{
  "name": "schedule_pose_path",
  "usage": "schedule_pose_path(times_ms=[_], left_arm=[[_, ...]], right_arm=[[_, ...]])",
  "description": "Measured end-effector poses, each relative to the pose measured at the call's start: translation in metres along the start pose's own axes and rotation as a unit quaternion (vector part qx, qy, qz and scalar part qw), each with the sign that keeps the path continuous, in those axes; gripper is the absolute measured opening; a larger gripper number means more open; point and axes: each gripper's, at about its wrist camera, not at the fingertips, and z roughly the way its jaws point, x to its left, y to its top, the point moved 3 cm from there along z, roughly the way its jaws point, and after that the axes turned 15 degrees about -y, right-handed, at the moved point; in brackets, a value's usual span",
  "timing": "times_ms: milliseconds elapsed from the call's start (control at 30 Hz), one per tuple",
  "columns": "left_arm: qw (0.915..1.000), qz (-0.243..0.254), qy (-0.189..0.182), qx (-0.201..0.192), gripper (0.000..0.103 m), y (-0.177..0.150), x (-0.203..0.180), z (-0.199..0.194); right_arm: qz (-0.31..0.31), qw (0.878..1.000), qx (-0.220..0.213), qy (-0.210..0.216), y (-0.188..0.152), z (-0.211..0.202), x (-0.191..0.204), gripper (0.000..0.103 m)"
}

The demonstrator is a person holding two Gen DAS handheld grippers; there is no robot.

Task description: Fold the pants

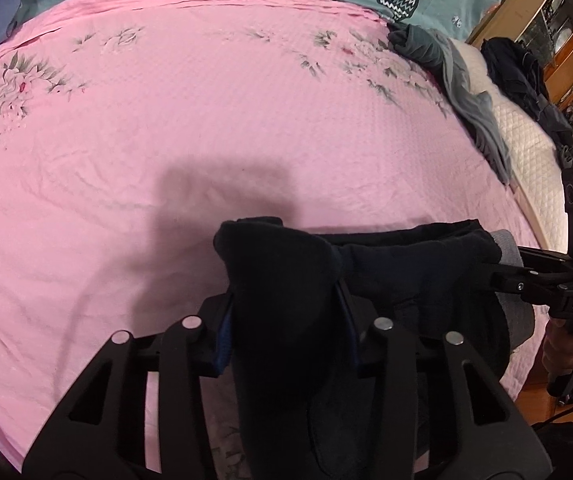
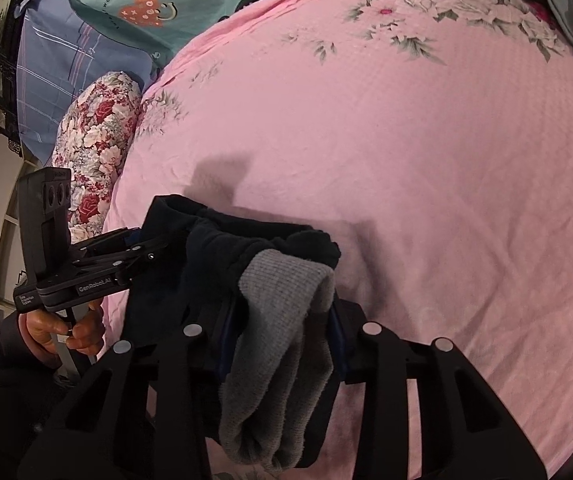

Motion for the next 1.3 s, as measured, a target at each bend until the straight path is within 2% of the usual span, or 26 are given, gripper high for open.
schedule_pose_path(times_ms=[267, 400, 533, 733, 867, 1067, 1233, 1300], left_arm=[[0.9990, -0.019, -0.019, -0.036, 0.037, -0.004, 0.001, -0.029], [0.9984, -0.006, -0.010, -0.055, 0.037, 0.008, 0.003, -0.044], [0.9970, 0.001, 0.000, -0.078, 0.037, 0.040, 0.013, -0.056], [0.9941, 0.016, 0.030, -0.103, 0.037, 0.105, 0.039, -0.059], [0.9935, 0.018, 0.042, -0.105, 0.037, 0.133, 0.056, -0.054], [0.9953, 0.017, 0.046, -0.084, 0.038, 0.157, 0.080, -0.027], [0.9954, 0.008, 0.069, -0.066, 0.048, 0.161, 0.097, -0.003], [0.9947, 0.008, 0.076, -0.069, 0.056, 0.161, 0.098, -0.005]], right_arm=[[-0.026, 0.999, -0.029, 0.004, 0.004, -0.024, 0.020, 0.037], [-0.038, 0.999, -0.036, 0.010, 0.012, -0.030, 0.030, 0.037], [-0.047, 0.998, -0.048, 0.018, 0.034, -0.032, 0.041, 0.037], [-0.064, 0.995, -0.079, 0.013, 0.104, -0.021, 0.054, 0.037], [-0.067, 0.994, -0.083, 0.011, 0.148, -0.002, 0.058, 0.037], [-0.063, 0.995, -0.080, 0.000, 0.179, 0.024, 0.055, 0.036], [-0.043, 0.997, -0.056, -0.027, 0.190, 0.059, 0.038, 0.037], [-0.033, 0.997, -0.048, -0.043, 0.191, 0.069, 0.034, 0.044]])
